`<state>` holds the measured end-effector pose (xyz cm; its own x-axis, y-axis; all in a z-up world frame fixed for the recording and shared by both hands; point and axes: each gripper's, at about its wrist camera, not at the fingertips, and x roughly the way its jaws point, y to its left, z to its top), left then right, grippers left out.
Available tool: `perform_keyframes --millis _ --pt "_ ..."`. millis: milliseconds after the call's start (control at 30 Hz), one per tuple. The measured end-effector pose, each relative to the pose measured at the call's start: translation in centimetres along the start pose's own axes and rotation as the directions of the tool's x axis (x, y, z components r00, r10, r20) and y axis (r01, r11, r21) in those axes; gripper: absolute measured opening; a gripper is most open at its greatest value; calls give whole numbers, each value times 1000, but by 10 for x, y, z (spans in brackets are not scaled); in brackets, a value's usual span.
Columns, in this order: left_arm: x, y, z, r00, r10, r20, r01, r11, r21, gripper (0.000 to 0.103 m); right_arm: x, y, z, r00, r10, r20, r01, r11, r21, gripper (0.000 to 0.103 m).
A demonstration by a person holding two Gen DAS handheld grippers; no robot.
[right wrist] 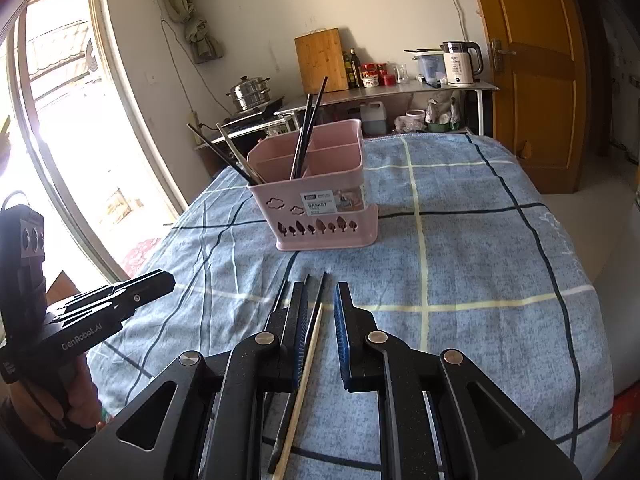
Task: Organize utensils
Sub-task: 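Move both open tools back to the remaining chopsticks, then align both open tools over the dark chopsticks on the cloth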
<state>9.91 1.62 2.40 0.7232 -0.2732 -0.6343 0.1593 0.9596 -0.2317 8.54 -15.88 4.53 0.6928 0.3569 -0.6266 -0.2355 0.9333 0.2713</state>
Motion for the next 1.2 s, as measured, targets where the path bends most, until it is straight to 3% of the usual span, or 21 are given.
perform_keyframes --millis 233,633,1200 --pt "3 3 -20 999 -4 -38 4 1000 -12 13 4 -1 -17 999 5 -39 -4 1000 12 14" --pt "14 6 -26 998 -13 -68 10 999 -31 13 20 4 -23 996 12 -84 -11 1000 13 14" --pt "32 22 -31 994 -19 -106 10 997 -78 13 81 9 -42 972 9 -236 -7 1000 10 14"
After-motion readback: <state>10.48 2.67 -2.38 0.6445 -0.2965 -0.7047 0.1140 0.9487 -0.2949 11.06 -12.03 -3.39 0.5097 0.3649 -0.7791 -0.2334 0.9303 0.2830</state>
